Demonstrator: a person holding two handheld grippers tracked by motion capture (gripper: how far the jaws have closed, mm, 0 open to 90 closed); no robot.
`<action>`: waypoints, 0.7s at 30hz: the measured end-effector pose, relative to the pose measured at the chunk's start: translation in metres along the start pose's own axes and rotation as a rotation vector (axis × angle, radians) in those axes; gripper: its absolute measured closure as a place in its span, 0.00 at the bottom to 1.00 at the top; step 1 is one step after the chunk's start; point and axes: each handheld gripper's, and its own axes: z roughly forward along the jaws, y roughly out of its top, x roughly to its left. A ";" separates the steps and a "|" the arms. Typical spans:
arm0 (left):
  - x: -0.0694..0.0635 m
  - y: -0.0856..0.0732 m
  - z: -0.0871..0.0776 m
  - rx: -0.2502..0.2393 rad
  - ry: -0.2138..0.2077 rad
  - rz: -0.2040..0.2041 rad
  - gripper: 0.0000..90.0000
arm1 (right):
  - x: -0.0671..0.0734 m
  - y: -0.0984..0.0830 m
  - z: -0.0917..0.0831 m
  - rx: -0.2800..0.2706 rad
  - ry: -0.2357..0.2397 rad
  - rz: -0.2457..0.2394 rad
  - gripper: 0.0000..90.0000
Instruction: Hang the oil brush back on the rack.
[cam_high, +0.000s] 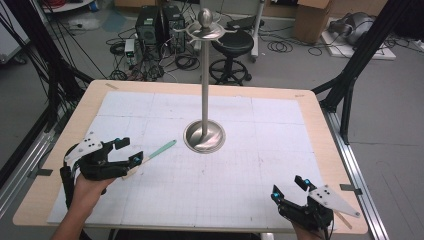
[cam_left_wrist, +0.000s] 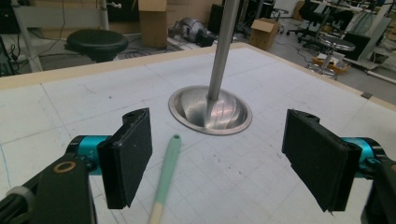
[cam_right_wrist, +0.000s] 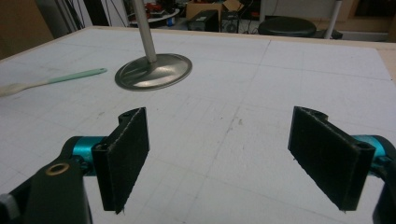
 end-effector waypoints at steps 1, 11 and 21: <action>0.001 0.000 0.000 0.008 -0.001 -0.002 0.27 | 0.000 0.001 0.000 -0.002 -0.001 -0.002 0.21; 0.012 -0.005 0.009 0.130 0.001 -0.004 0.25 | -0.004 -0.001 0.002 0.003 0.011 0.004 0.21; 0.028 -0.014 0.034 0.253 0.000 -0.024 0.37 | -0.005 -0.002 0.003 0.009 0.017 0.006 0.21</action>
